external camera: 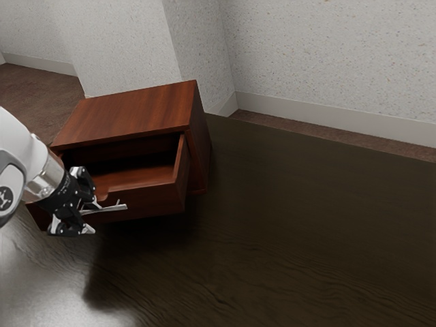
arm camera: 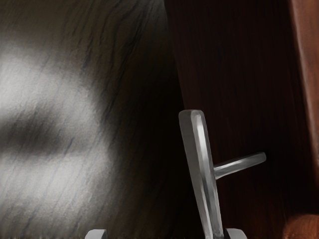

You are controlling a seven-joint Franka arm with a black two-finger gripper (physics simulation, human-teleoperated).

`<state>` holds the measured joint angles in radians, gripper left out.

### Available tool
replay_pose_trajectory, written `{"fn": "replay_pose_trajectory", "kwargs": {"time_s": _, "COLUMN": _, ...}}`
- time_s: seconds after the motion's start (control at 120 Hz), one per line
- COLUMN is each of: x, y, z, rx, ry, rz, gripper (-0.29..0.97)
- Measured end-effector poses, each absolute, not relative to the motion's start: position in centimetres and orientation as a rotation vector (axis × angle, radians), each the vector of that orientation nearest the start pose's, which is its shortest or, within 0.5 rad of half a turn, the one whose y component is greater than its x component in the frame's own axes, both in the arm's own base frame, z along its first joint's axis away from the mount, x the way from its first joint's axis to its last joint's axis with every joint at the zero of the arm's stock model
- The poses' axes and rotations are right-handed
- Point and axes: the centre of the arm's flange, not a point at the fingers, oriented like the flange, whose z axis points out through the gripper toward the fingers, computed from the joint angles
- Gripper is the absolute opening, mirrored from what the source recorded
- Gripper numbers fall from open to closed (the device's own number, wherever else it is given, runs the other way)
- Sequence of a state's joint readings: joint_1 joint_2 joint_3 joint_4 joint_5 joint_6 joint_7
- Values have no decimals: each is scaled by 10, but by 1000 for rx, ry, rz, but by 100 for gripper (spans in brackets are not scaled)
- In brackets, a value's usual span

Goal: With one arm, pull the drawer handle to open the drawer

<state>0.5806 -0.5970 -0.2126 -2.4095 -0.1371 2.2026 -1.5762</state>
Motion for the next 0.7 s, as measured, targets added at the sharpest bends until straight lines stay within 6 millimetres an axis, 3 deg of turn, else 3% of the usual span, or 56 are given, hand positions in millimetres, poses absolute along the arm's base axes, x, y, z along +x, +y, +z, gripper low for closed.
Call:
{"fn": "replay_pose_trajectory", "kwargs": {"time_s": 0.25, "x": 387, "y": 124, "z": 569, "rx": 1539, "ry": 2424, "rz": 499, "gripper": 21}}
{"fn": "replay_pose_trajectory", "kwargs": {"time_s": 0.383, "x": 397, "y": 109, "z": 600, "rx": 1572, "ry": 2366, "rz": 573, "gripper": 22}}
{"fn": "replay_pose_trajectory", "kwargs": {"time_s": 0.442, "x": 409, "y": 103, "z": 644, "rx": 1588, "ry": 2316, "rz": 622, "gripper": 23}}
{"fn": "replay_pose_trajectory", "kwargs": {"time_s": 0.508, "x": 440, "y": 93, "z": 718, "rx": 1650, "ry": 2227, "rz": 623, "gripper": 34}}
{"fn": "replay_pose_trajectory", "kwargs": {"time_s": 0.567, "x": 456, "y": 74, "z": 768, "rx": 1740, "ry": 2137, "rz": 571, "gripper": 42}}
{"fn": "replay_pose_trajectory", "kwargs": {"time_s": 0.6, "x": 459, "y": 56, "z": 781, "rx": 1809, "ry": 2092, "rz": 532, "gripper": 46}}
{"fn": "replay_pose_trajectory", "kwargs": {"time_s": 0.7, "x": 457, "y": 17, "z": 794, "rx": 1958, "ry": 2029, "rz": 440, "gripper": 54}}
